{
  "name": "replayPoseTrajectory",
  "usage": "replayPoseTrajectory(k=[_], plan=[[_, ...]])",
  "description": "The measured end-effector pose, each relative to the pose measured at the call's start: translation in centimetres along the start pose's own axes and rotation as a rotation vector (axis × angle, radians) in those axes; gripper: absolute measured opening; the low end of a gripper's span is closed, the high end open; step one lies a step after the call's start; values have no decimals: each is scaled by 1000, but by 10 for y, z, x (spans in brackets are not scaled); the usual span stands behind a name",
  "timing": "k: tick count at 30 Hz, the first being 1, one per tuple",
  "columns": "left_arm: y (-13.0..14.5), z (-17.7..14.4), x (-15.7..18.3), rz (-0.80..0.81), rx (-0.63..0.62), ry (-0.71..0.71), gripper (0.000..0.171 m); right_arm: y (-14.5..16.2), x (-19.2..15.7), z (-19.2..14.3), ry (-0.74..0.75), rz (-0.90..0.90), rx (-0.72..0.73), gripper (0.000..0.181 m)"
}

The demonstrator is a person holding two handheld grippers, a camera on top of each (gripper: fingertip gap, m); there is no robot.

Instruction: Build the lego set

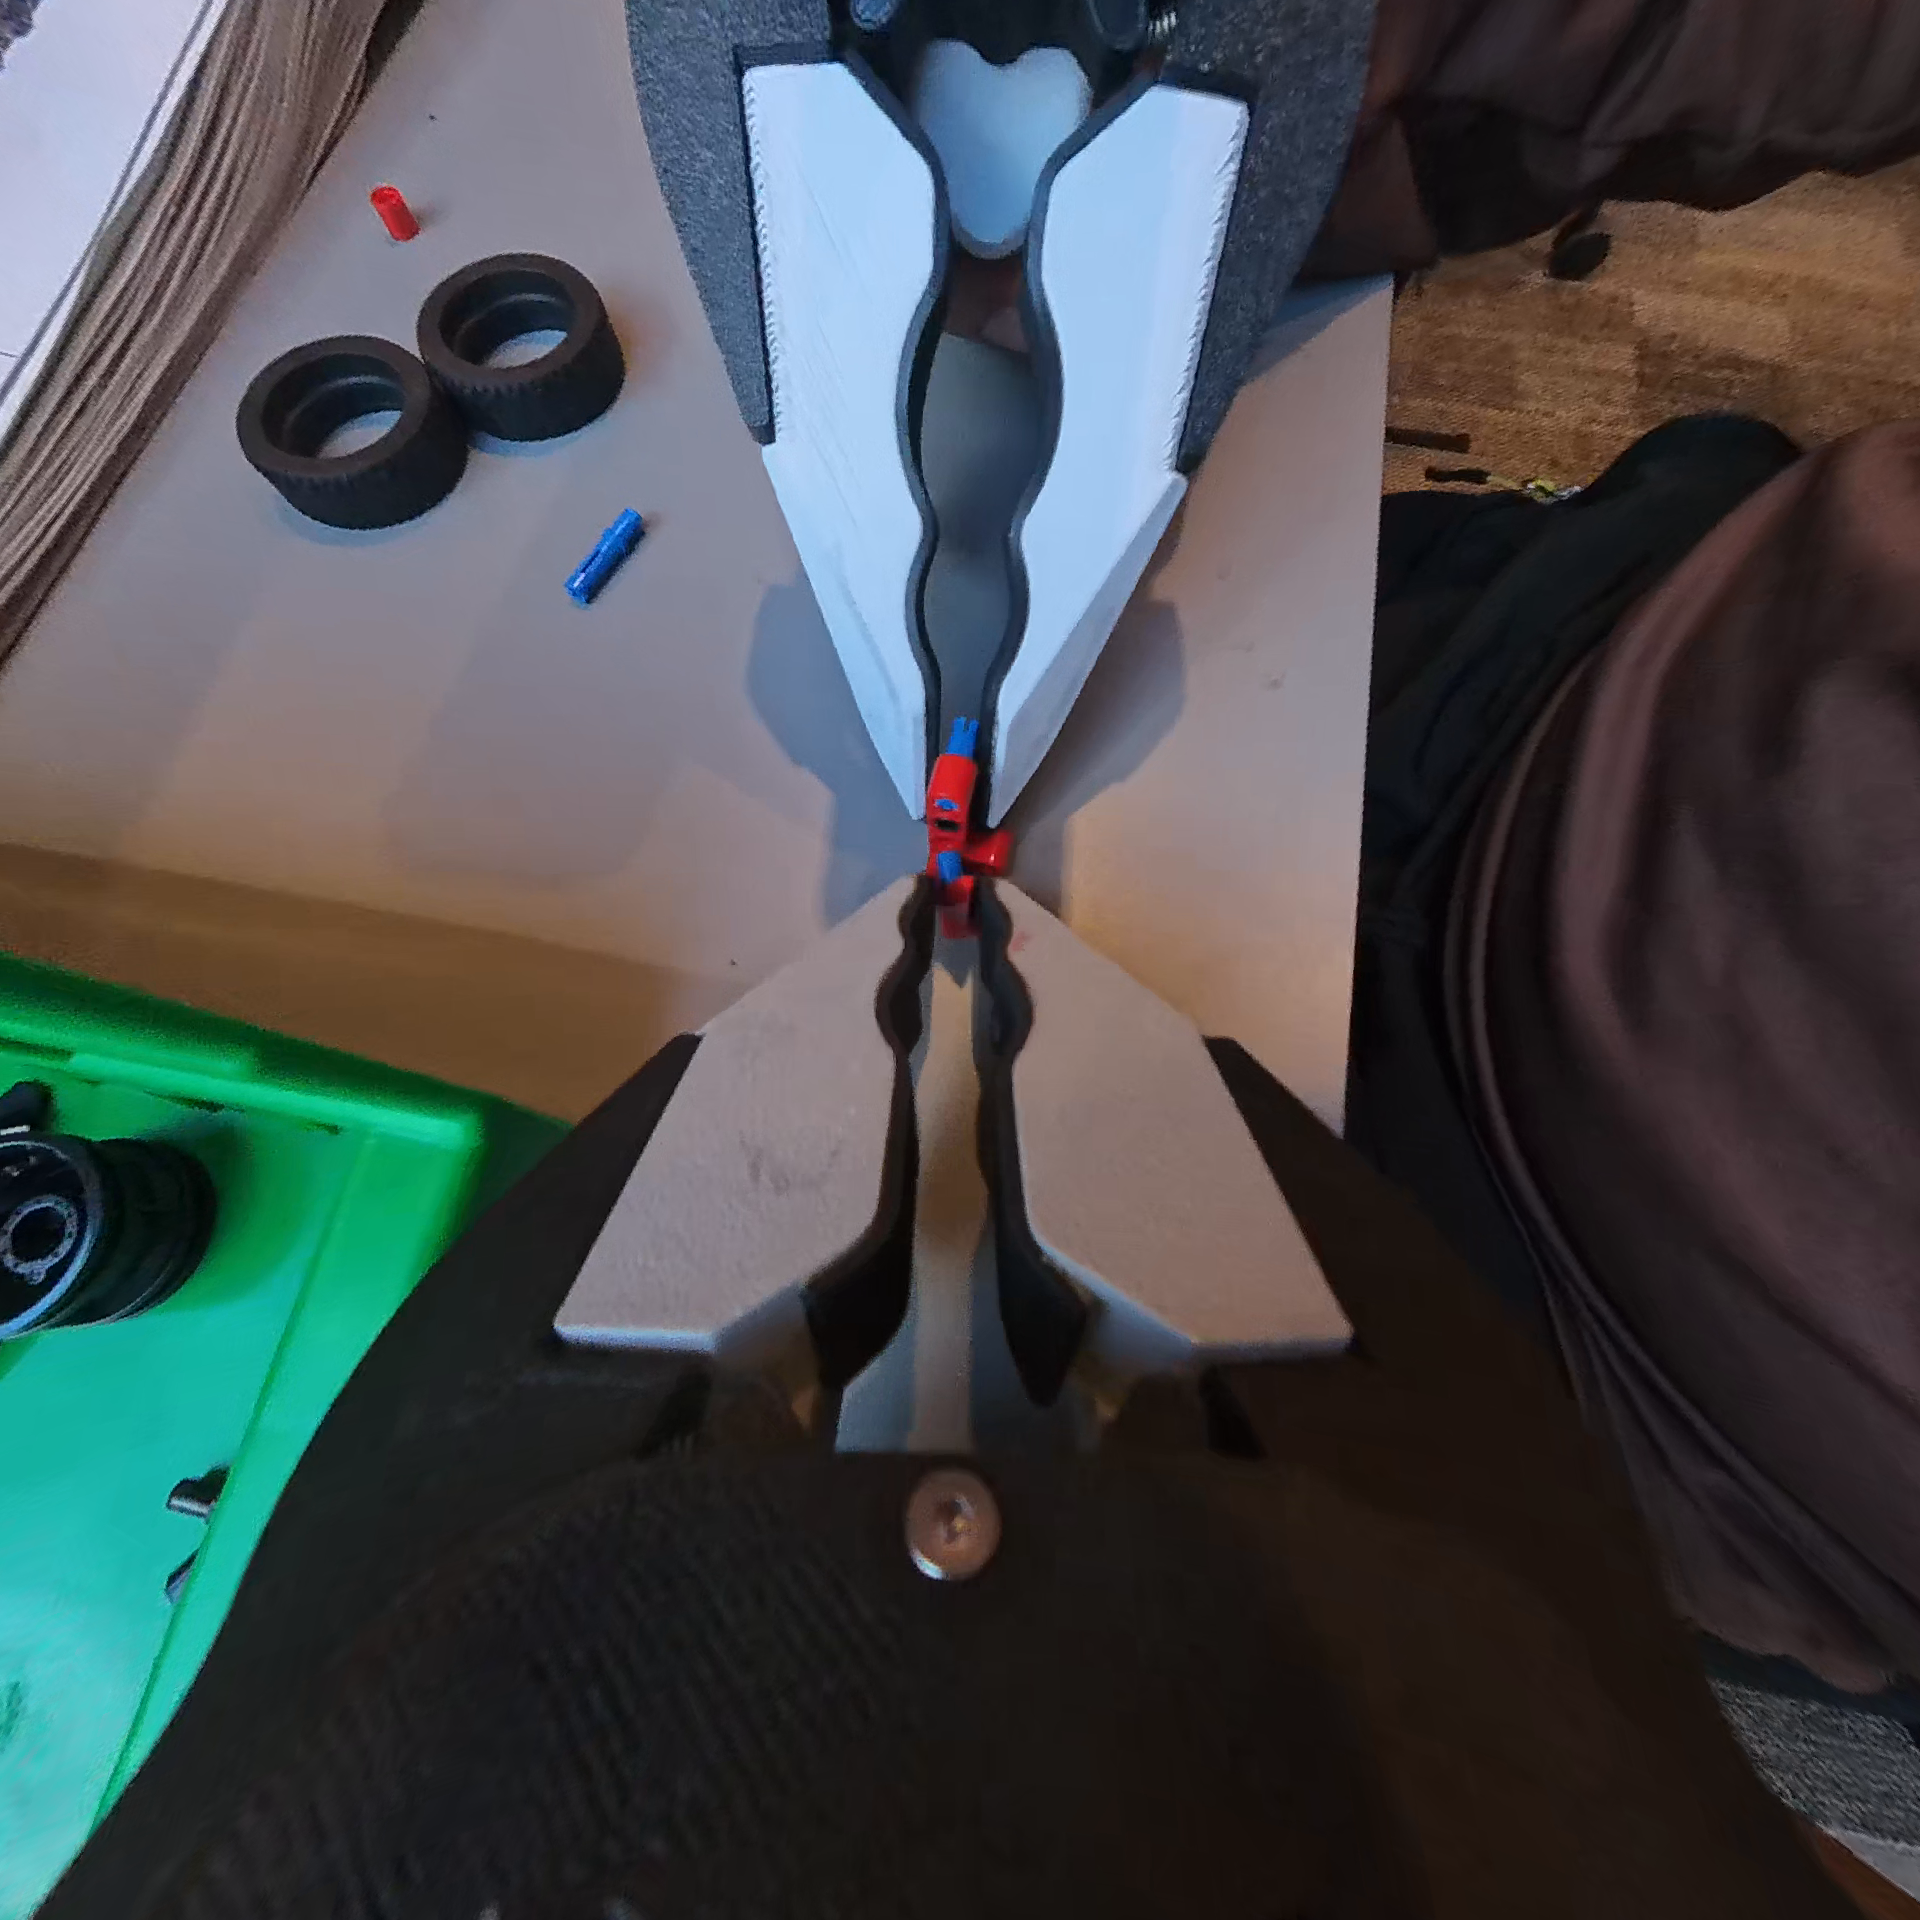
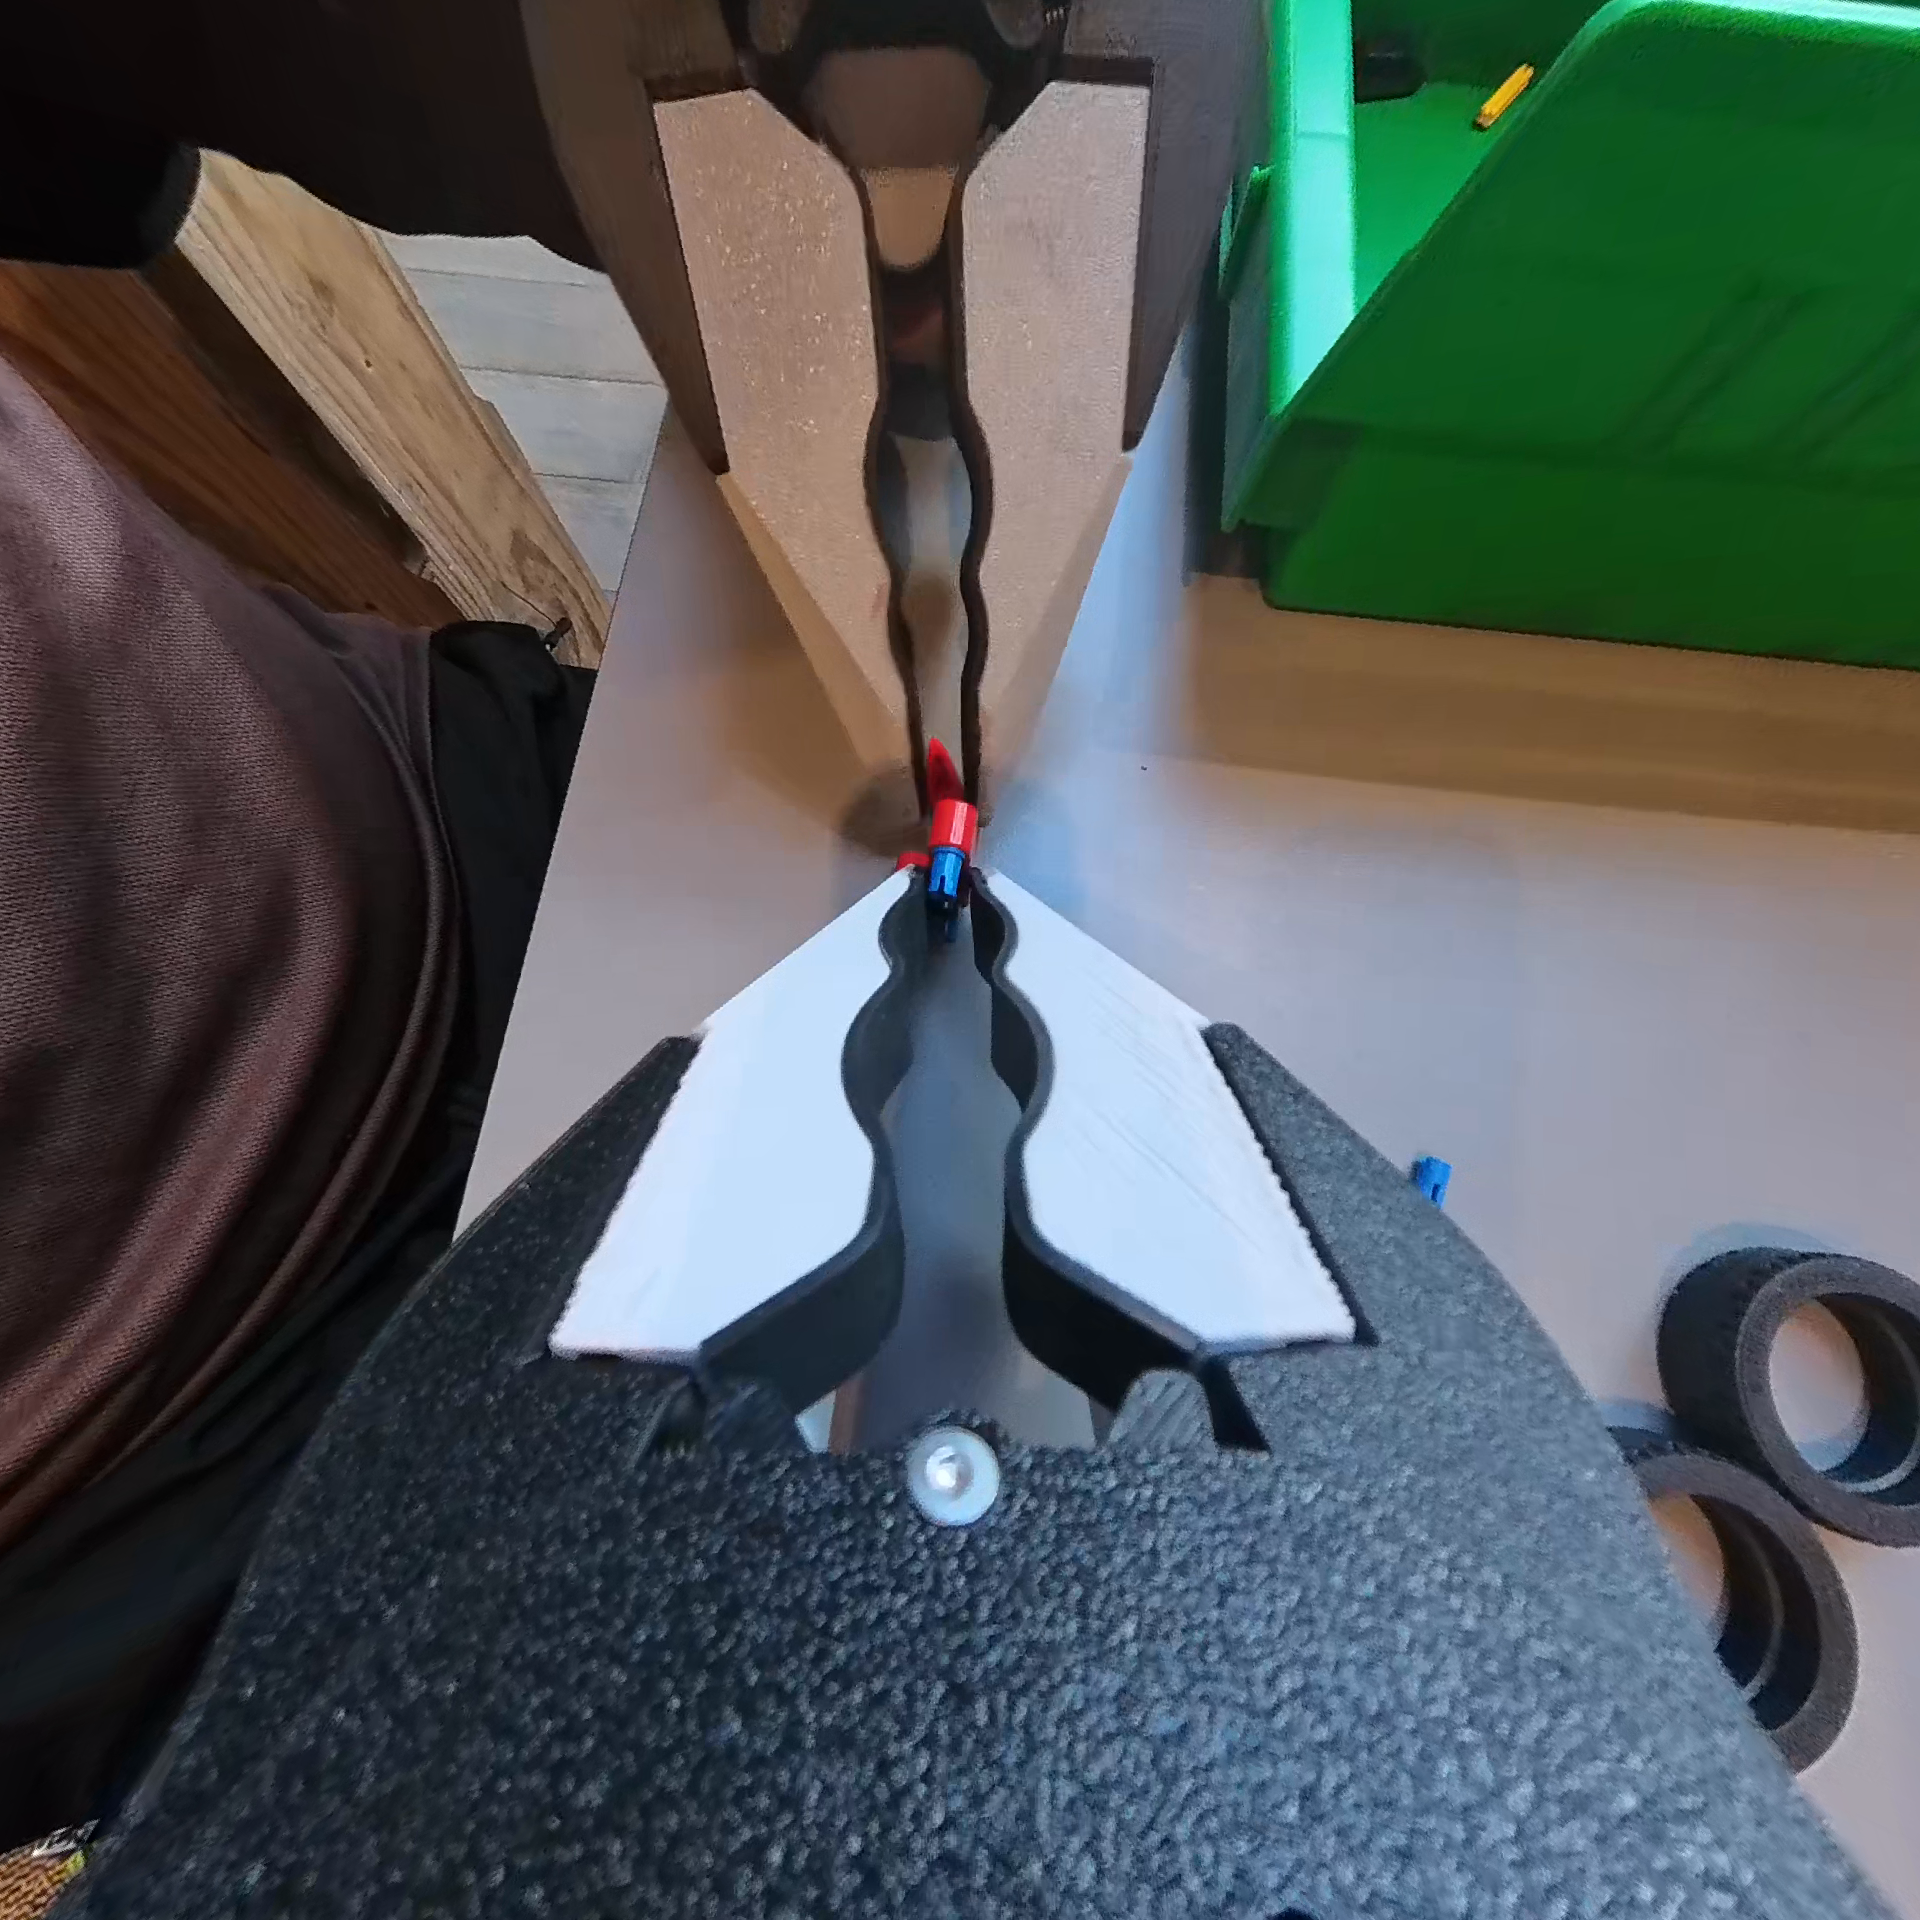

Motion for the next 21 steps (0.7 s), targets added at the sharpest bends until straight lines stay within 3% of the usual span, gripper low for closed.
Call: replayPoseTrajectory(k=[7, 21], plan=[[0, -1, -3, -14, 2, -4, 5, 1, 0, 0, 1, -9, 3, 6], [-4, -3, -1, 106, -74, -13, 4, -2, -1, 1, -2, -77, -3, 6]])
Point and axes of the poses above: each gripper's, where its closed fingertips meet, z out along the fingers, y out of its underside, x = y × z across the jaws, the point moved 8 cm from there along -z, back along the fingers, and after that the axes turned 7 degrees about -x, right-handed, at the moved point
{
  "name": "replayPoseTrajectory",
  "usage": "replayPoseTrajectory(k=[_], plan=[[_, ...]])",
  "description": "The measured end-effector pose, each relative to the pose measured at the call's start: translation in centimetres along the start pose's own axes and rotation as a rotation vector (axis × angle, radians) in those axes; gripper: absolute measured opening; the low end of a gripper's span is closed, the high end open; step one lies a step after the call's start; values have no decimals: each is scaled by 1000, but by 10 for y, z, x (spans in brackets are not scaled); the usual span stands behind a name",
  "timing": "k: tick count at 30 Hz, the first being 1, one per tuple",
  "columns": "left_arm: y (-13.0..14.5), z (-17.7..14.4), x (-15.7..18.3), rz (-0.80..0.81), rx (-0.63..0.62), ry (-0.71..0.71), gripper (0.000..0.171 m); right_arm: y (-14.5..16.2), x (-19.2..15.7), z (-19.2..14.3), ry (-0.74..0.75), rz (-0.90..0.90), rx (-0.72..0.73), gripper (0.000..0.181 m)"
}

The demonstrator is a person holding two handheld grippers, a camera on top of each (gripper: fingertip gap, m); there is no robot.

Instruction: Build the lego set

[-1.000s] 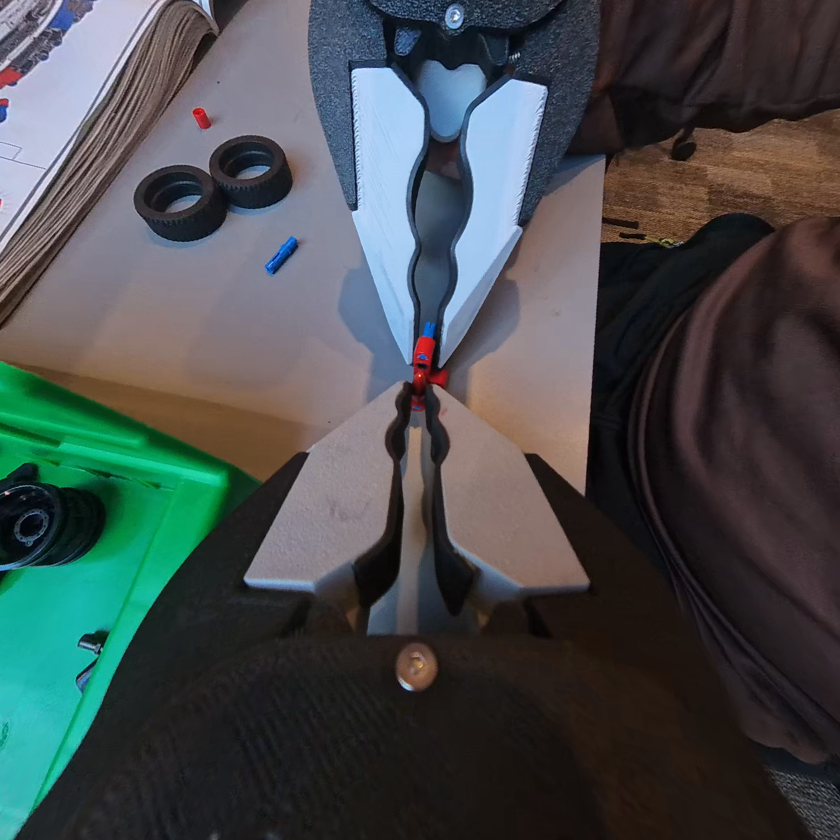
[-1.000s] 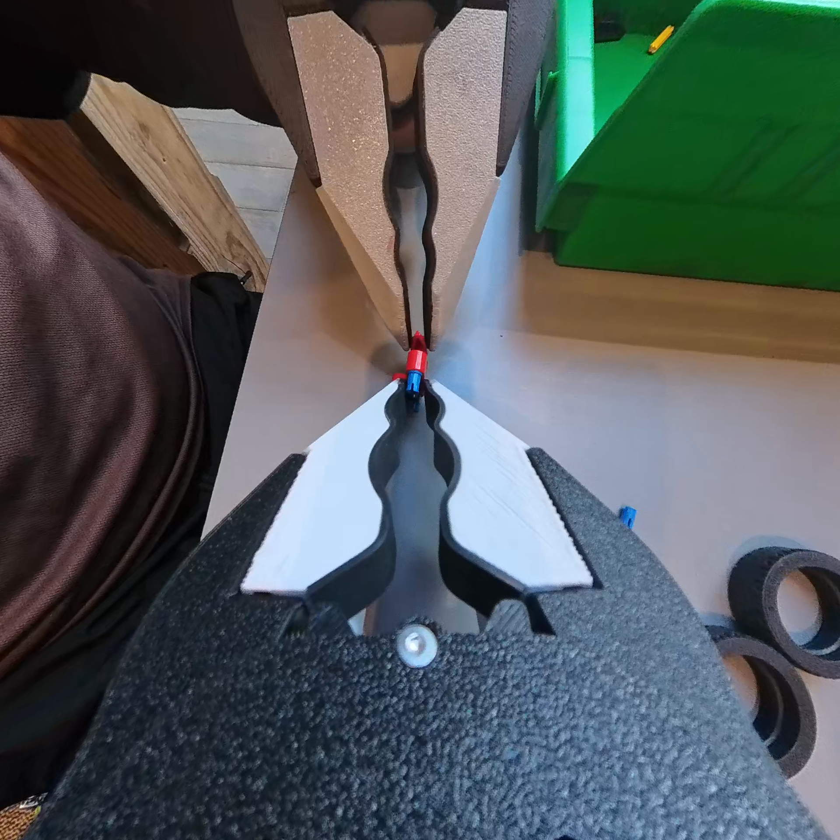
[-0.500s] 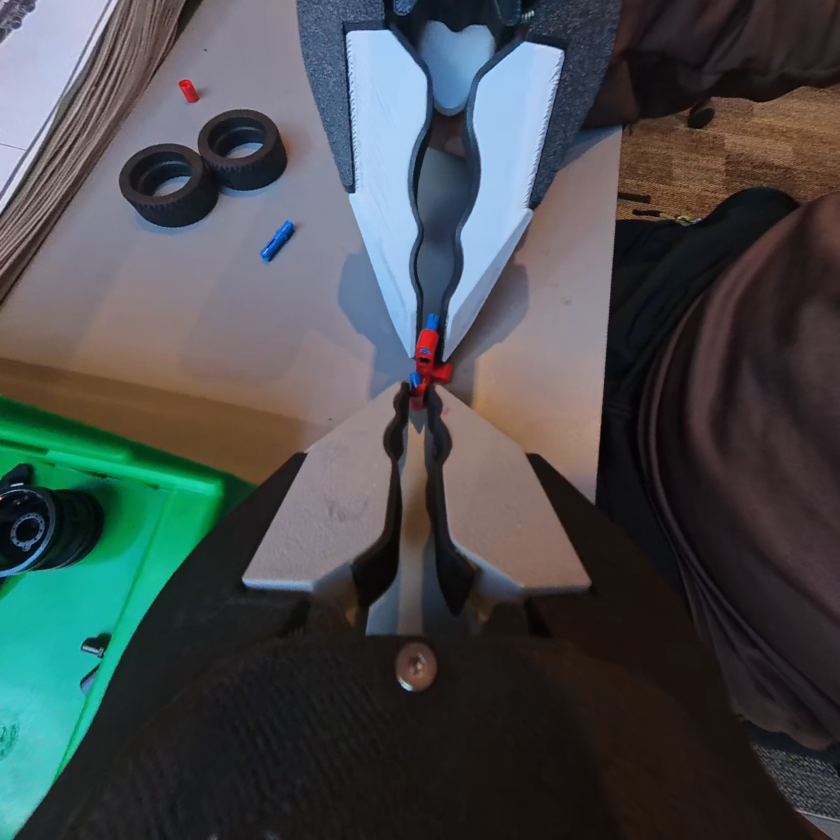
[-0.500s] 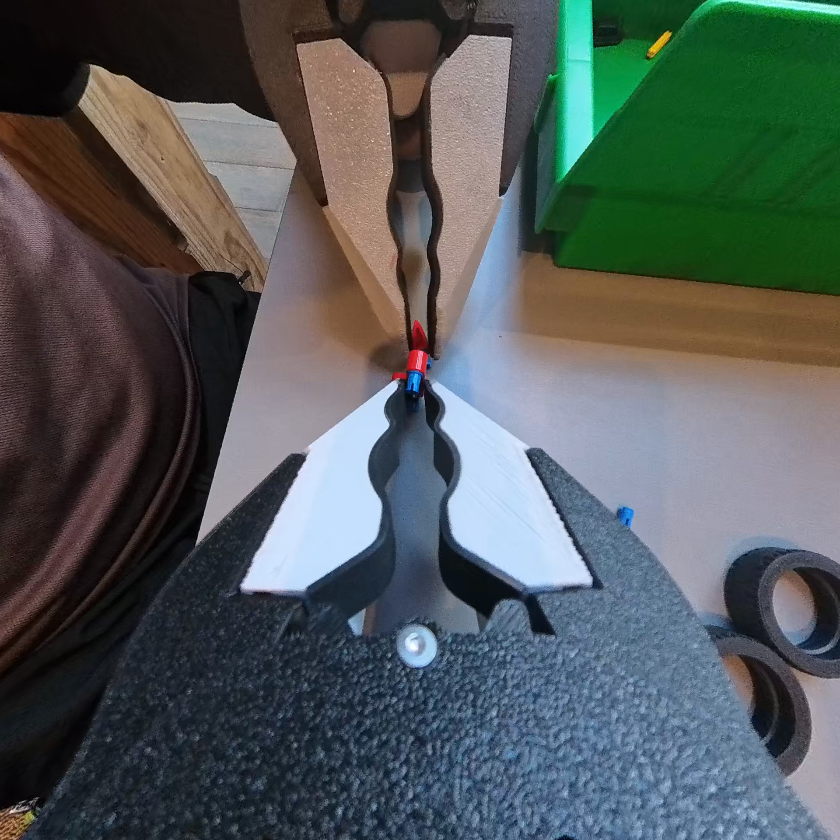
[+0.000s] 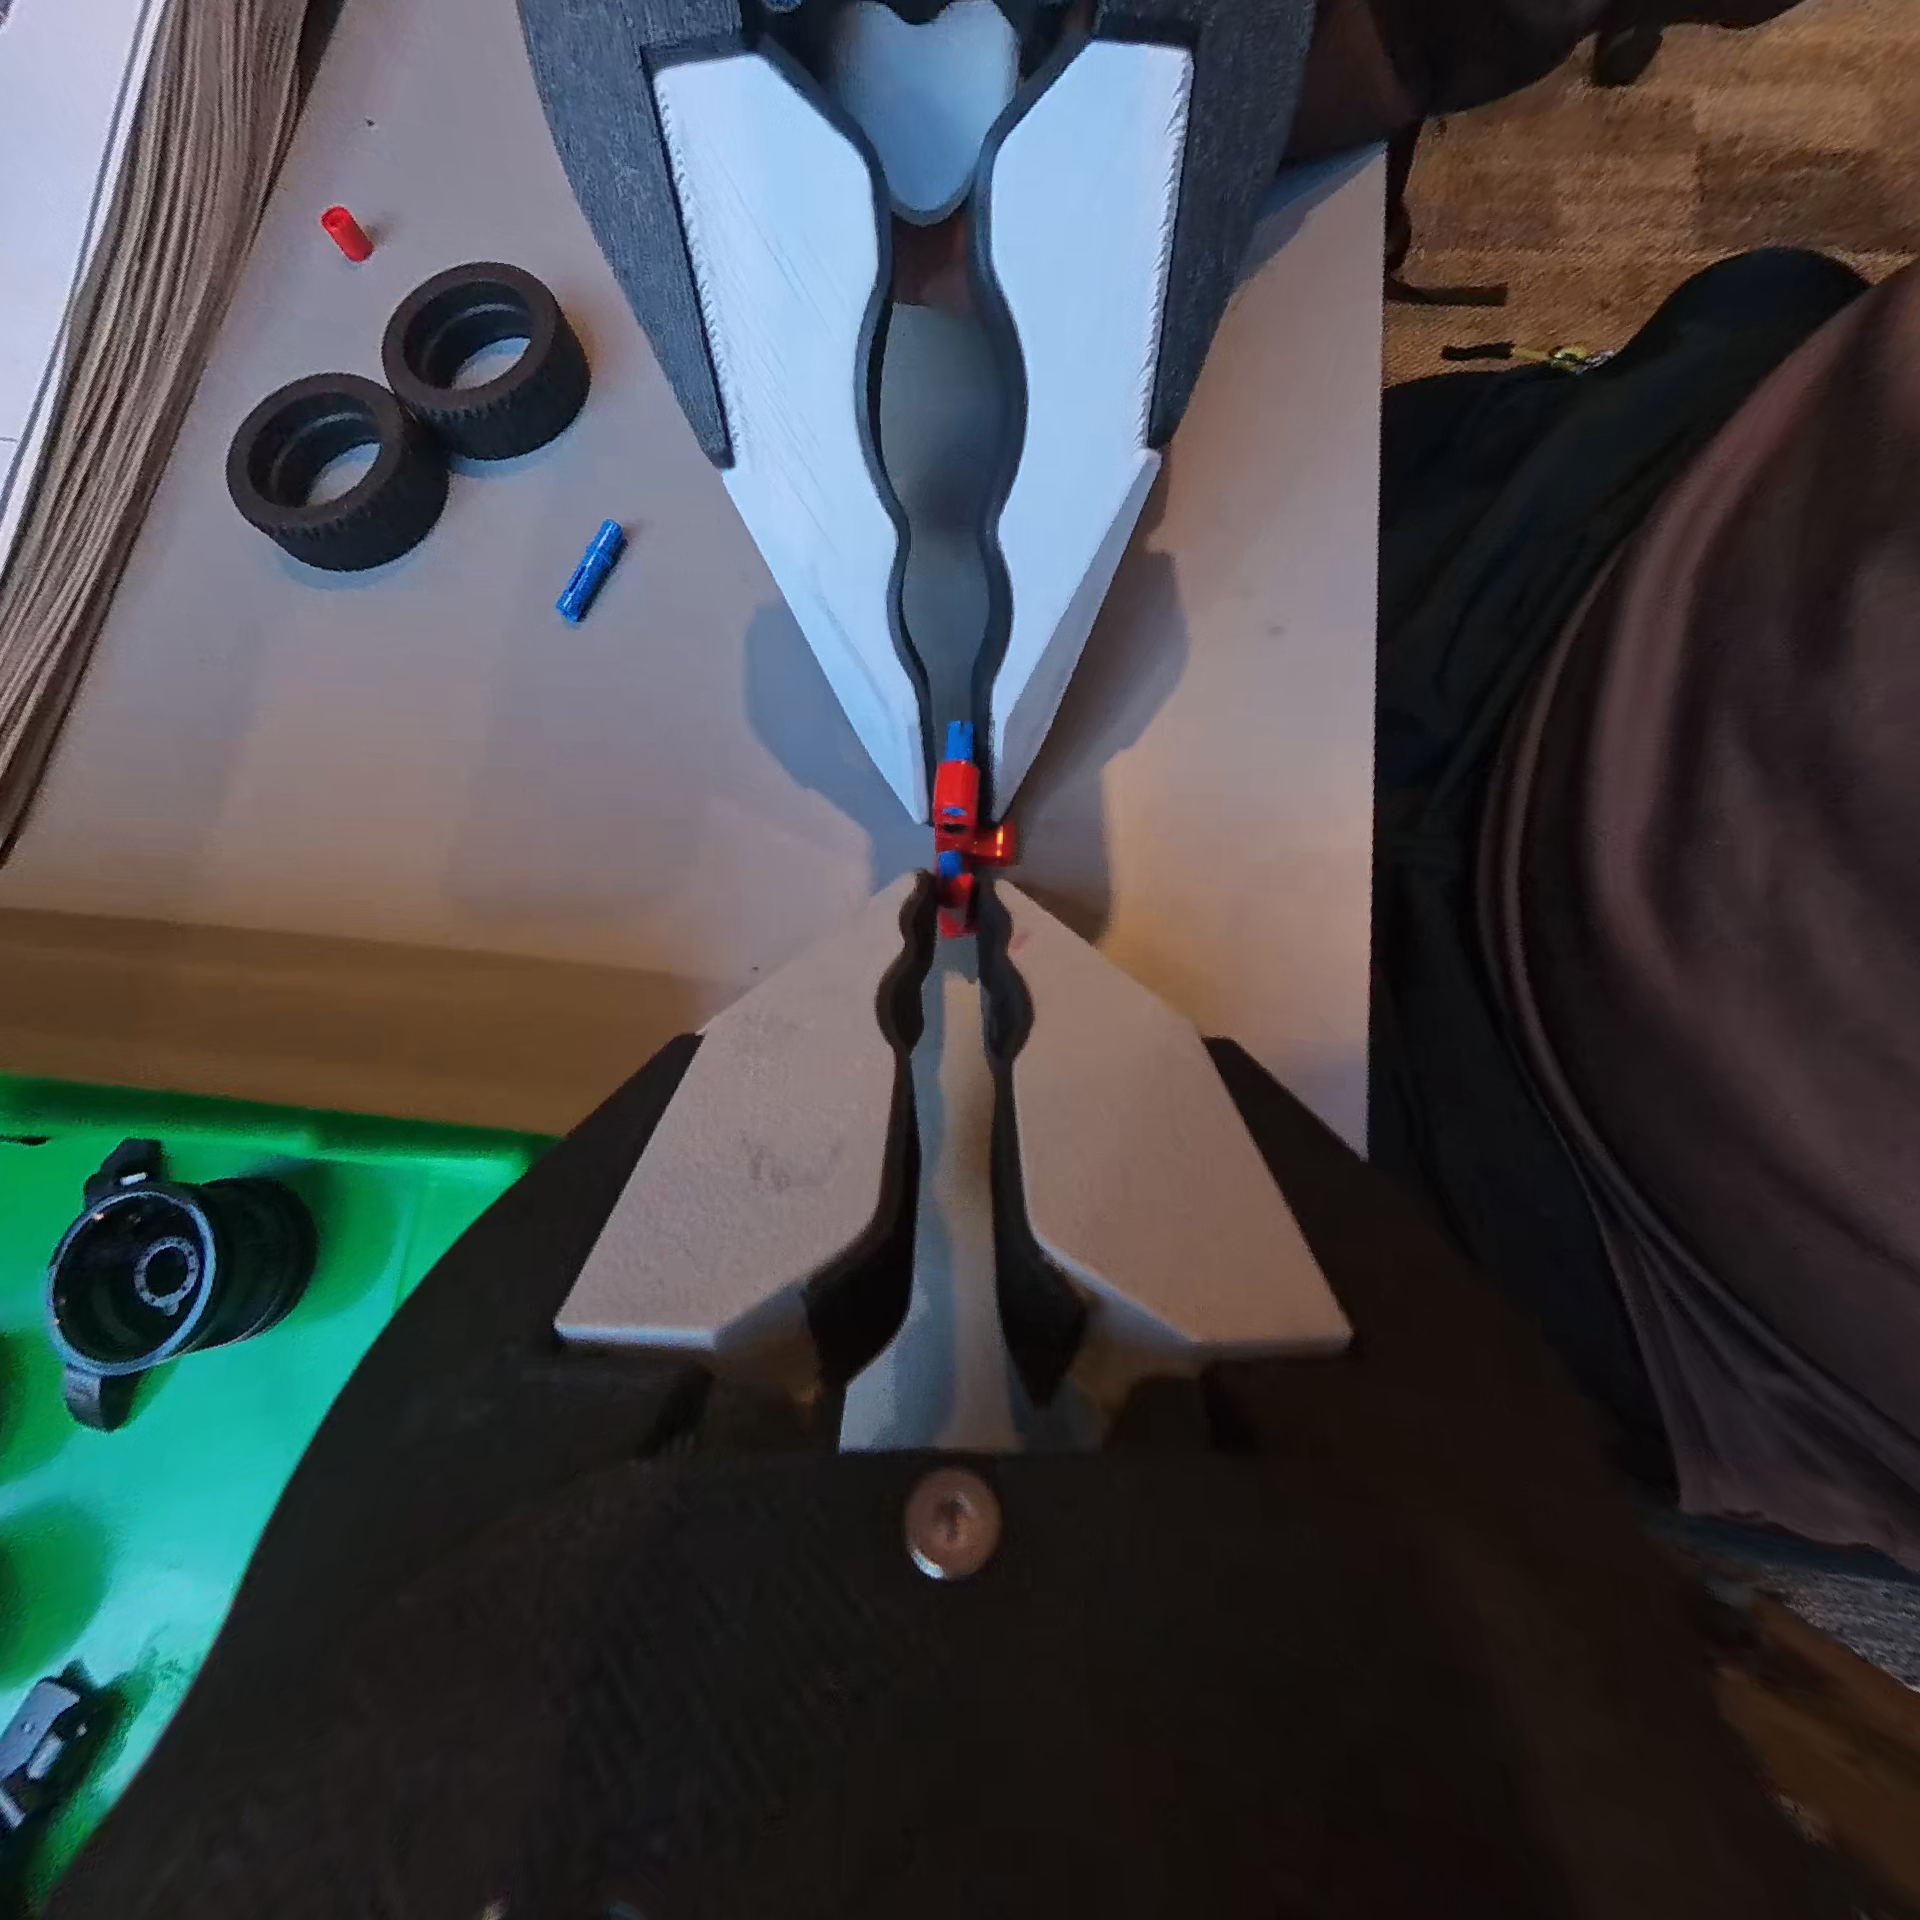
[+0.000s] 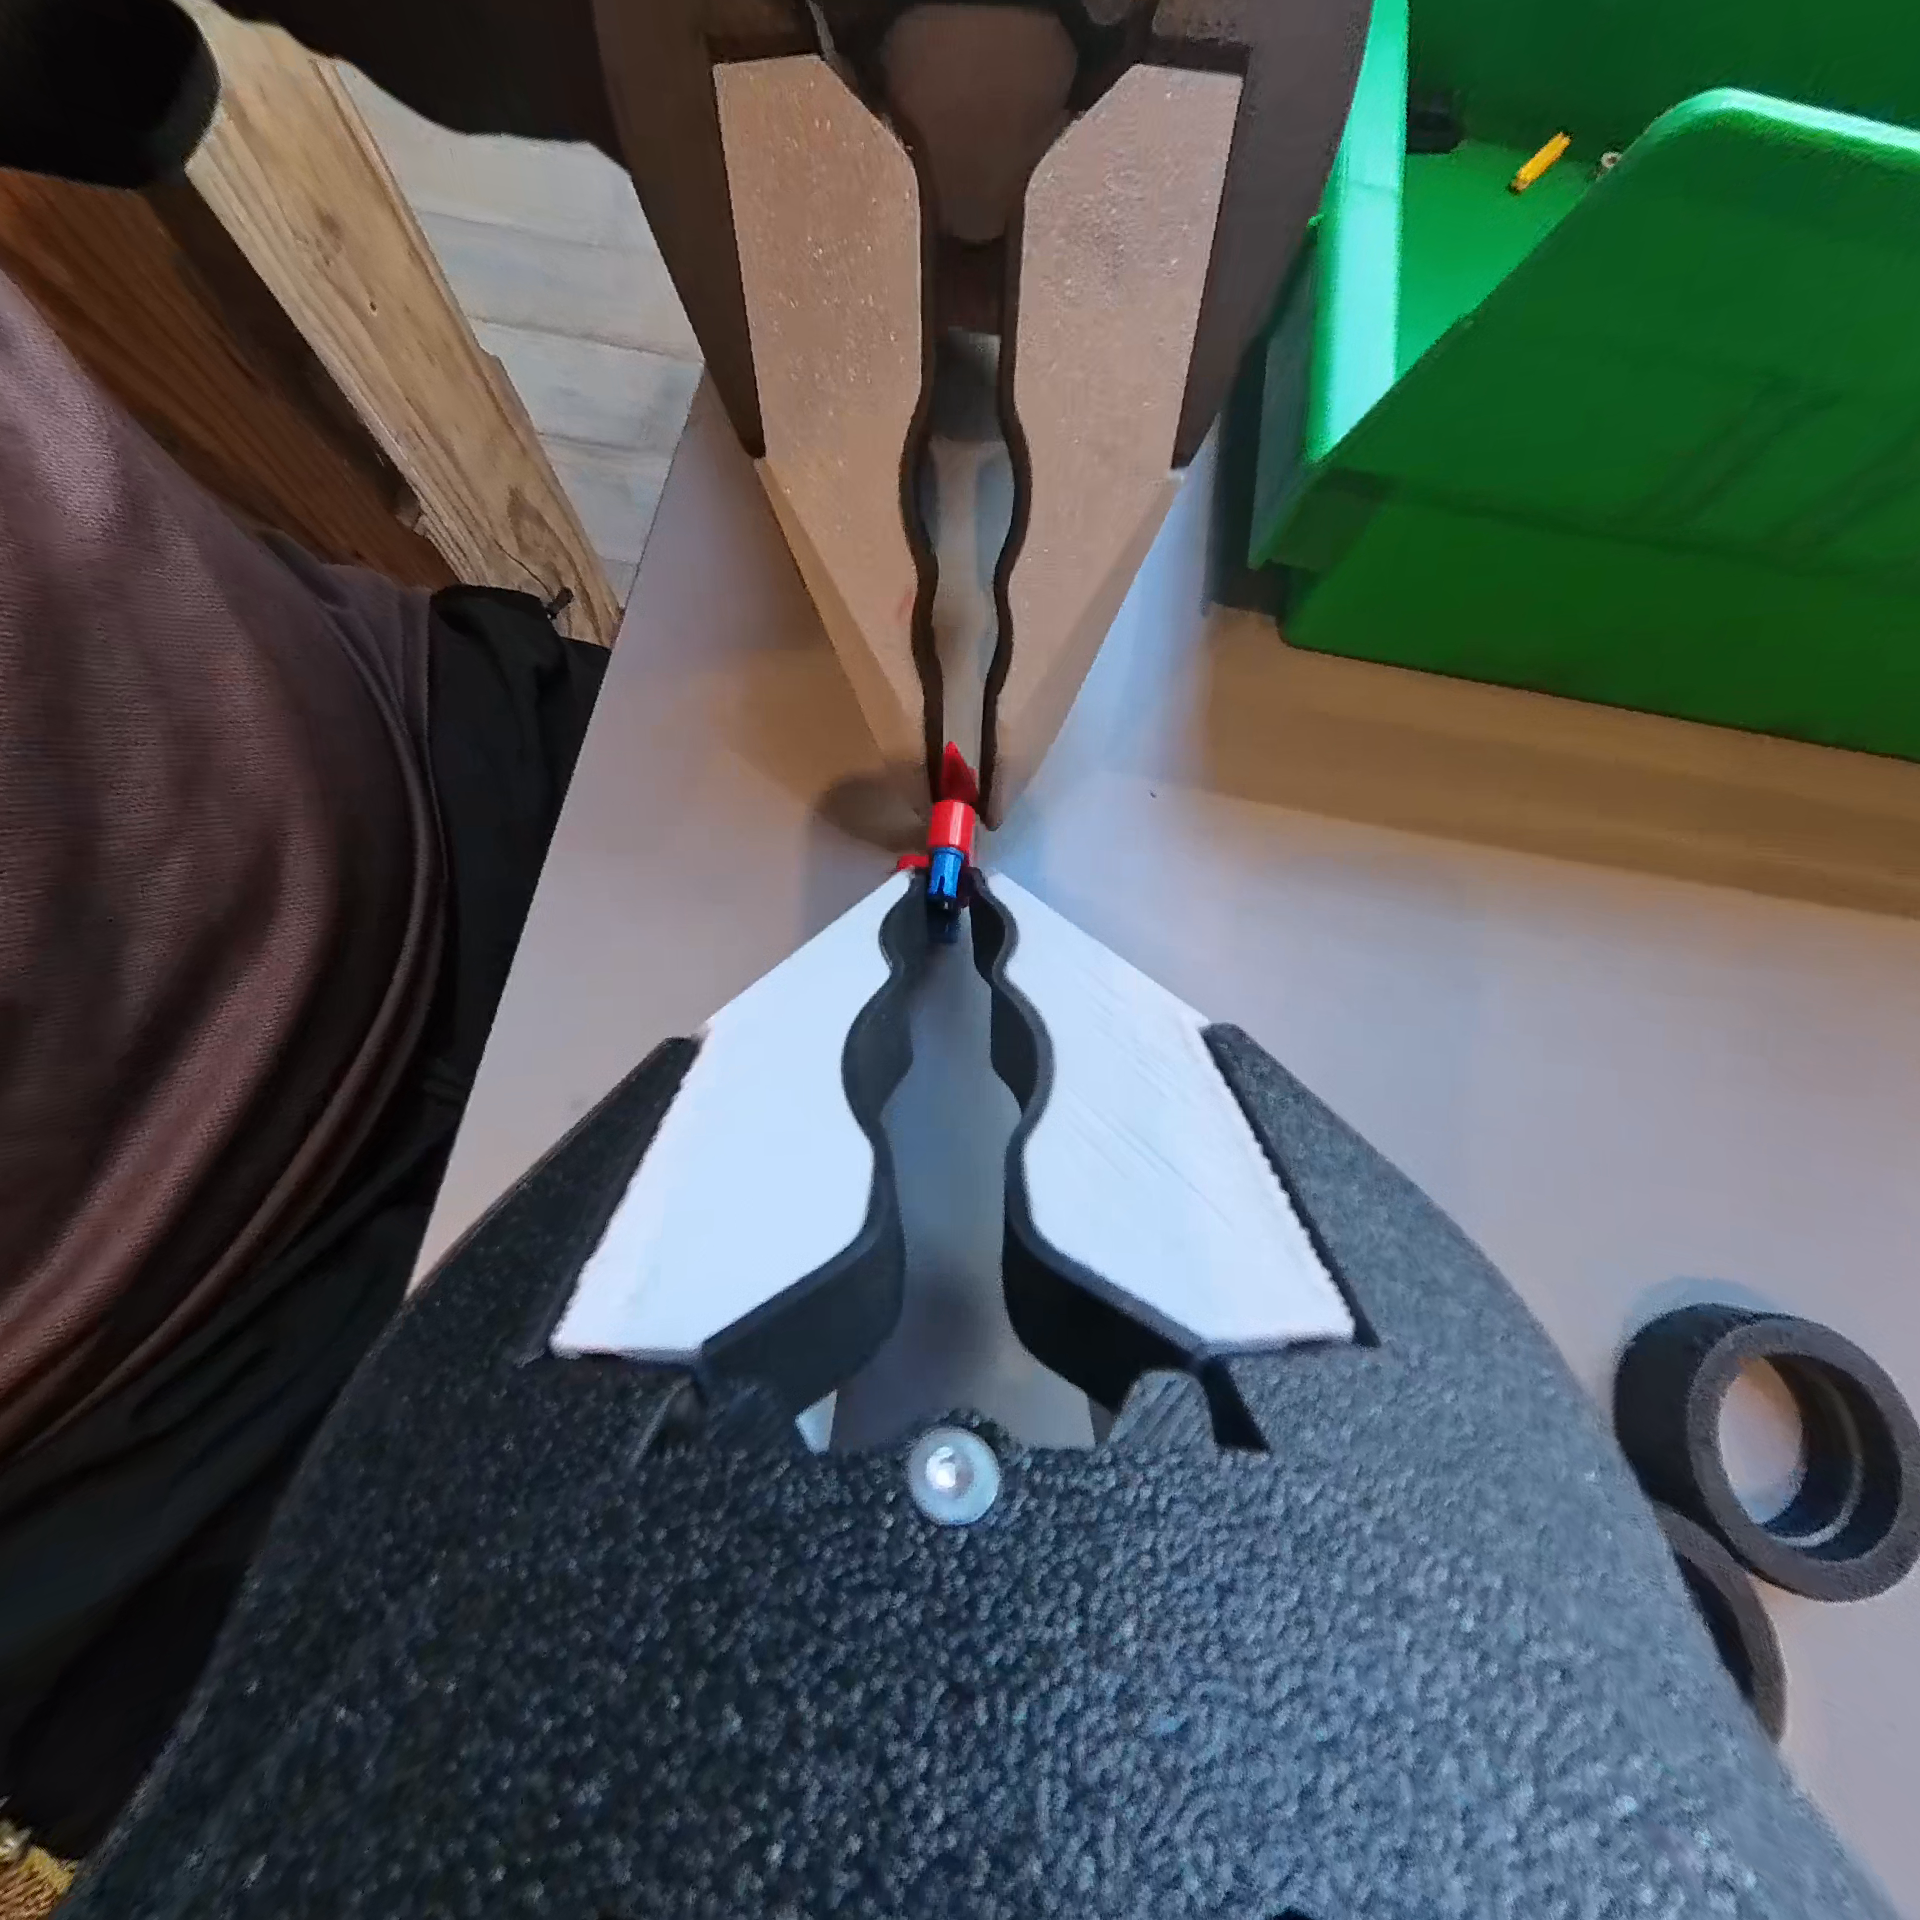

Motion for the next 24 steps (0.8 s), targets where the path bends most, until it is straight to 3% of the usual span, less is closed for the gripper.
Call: replayPoseTrajectory(k=[6, 24], plan=[[-1, -1, 4, 51, -45, 26, 4, -2, -1, 2, -19, -1, 1, 6], [6, -5, 8, 34, 10, 35, 5, -7, -3, 7, -82, 31, 4, 6]])
Point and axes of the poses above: each gripper's, where its closed fingertips meet, z out along the fingers, y out of its underside, x = y × z across the jaws, the point moved 8 cm from there along -z, back along the fingers, and after that the axes turned 7 degrees about -x, right-handed, at the moved point
